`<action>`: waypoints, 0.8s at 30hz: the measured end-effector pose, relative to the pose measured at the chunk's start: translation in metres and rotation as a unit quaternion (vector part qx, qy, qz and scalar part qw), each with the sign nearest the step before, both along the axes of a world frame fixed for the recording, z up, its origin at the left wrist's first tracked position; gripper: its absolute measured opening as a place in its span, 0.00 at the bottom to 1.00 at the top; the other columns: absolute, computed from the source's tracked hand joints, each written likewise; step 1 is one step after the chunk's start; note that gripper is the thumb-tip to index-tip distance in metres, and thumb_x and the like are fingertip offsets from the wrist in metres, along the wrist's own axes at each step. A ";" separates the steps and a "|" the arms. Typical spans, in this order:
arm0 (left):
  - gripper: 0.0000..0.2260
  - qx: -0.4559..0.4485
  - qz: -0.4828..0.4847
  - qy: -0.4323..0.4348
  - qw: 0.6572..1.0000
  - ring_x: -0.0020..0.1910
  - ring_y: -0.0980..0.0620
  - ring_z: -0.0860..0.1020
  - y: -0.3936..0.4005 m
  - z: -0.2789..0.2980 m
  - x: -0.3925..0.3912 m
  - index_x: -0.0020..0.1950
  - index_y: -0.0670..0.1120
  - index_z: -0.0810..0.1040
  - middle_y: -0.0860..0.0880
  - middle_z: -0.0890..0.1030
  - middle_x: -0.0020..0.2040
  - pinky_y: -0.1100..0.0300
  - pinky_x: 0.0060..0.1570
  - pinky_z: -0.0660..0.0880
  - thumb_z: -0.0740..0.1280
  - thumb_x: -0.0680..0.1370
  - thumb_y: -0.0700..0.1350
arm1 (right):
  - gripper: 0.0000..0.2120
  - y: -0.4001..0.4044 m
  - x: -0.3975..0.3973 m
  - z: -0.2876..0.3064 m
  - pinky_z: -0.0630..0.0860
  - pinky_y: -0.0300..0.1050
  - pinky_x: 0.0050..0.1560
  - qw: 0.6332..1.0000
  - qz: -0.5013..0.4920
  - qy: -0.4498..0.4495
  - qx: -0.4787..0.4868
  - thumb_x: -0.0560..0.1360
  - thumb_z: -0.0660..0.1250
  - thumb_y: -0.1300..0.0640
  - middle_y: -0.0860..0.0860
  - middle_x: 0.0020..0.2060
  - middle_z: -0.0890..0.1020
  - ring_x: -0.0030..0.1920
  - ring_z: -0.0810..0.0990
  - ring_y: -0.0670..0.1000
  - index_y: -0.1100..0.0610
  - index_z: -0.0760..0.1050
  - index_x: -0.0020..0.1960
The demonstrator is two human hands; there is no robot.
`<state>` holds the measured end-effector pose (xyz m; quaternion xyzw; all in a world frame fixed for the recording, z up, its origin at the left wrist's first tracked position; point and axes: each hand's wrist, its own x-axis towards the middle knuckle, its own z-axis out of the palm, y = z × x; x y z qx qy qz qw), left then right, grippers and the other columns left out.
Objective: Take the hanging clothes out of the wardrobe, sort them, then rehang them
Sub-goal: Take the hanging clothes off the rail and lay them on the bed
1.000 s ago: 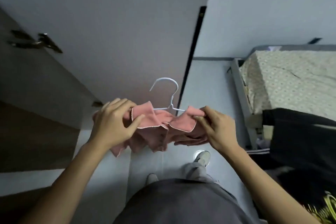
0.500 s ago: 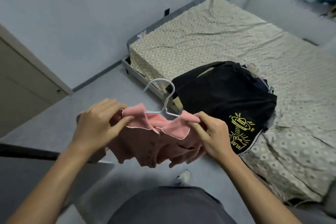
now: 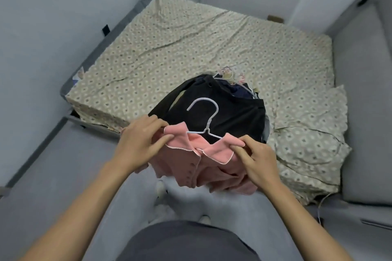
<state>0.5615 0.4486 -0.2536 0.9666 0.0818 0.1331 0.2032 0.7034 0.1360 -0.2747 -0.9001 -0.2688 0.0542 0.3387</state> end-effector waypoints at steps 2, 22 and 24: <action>0.13 -0.018 -0.030 0.006 0.999 0.45 0.50 0.75 0.016 -0.015 0.041 0.52 0.52 0.80 0.57 0.77 0.45 0.49 0.44 0.74 0.65 0.79 0.60 | 0.09 0.003 0.024 -0.008 0.74 0.52 0.39 0.999 -0.034 0.006 -0.021 0.79 0.66 0.41 0.41 0.33 0.78 0.37 0.77 0.46 0.46 0.77 0.46; 0.08 0.017 -0.081 0.231 0.969 0.58 0.43 0.73 0.106 -0.144 0.404 0.53 0.46 0.75 0.46 0.75 0.53 0.49 0.47 0.70 0.64 0.84 0.50 | 0.09 0.046 0.342 -0.119 0.73 0.53 0.45 0.967 -0.180 0.156 -0.088 0.73 0.73 0.48 0.46 0.38 0.77 0.44 0.77 0.54 0.50 0.76 0.42; 0.07 0.023 -0.069 0.247 0.966 0.58 0.42 0.73 0.102 -0.161 0.431 0.55 0.44 0.74 0.45 0.74 0.55 0.48 0.47 0.71 0.63 0.84 0.48 | 0.05 0.050 0.379 -0.143 0.69 0.50 0.43 0.966 -0.181 0.170 -0.070 0.74 0.73 0.54 0.45 0.38 0.75 0.44 0.76 0.54 0.50 0.77 0.46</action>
